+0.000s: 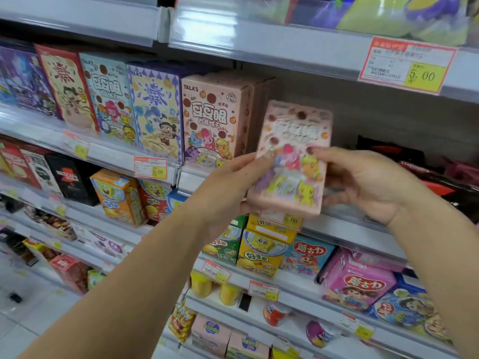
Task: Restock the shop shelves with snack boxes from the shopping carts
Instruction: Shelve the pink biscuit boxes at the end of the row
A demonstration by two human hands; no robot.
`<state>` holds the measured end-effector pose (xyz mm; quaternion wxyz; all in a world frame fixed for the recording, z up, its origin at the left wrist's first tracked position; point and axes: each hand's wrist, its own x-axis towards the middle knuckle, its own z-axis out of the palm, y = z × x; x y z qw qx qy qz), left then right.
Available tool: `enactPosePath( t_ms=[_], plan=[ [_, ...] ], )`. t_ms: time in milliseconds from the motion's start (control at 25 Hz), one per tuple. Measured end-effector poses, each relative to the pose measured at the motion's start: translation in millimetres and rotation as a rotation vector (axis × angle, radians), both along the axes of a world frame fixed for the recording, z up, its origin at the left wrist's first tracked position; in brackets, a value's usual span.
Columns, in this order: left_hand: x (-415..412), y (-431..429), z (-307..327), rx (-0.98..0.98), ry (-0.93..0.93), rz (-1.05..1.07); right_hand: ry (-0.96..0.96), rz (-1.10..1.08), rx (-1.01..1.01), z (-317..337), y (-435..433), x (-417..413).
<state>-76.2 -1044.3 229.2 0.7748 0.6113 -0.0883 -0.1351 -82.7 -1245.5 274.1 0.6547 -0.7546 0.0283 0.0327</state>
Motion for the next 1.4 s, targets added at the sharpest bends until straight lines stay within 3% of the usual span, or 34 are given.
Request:
enactPosePath(
  t_ms=[160, 280, 360, 560, 680, 1000, 1120, 1240, 1400],
  plan=[
    [9, 10, -3, 0.032, -0.029, 0.151, -0.19, -0.43, -0.011, 2, -9, 59],
    [12, 27, -8, 0.015, -0.024, 0.181, -0.253, -0.565, -0.35, -20, -7, 126],
    [14, 40, -15, -0.001, -0.033, 0.206, -0.275, -0.64, -0.464, -28, -4, 155],
    [21, 72, -34, -0.062, -0.084, 0.278, -0.317, -0.513, -0.424, -30, 4, 186],
    [25, 85, -40, -0.063, -0.113, 0.304, -0.326, -0.398, -0.295, -30, 21, 195],
    [31, 100, -36, -0.074, -0.123, 0.347, -0.216, -0.112, -0.169, -19, 46, 201],
    [30, 104, -32, -0.075, -0.103, 0.359, -0.187, -0.185, -0.168, -21, 48, 202],
    [27, 109, -23, -0.083, -0.019, 0.383, -0.219, -0.413, -0.186, -15, 53, 190],
    [15, 120, 6, -0.081, 0.101, 0.448, -0.374, -0.644, -0.061, -5, 72, 135]
  ],
)
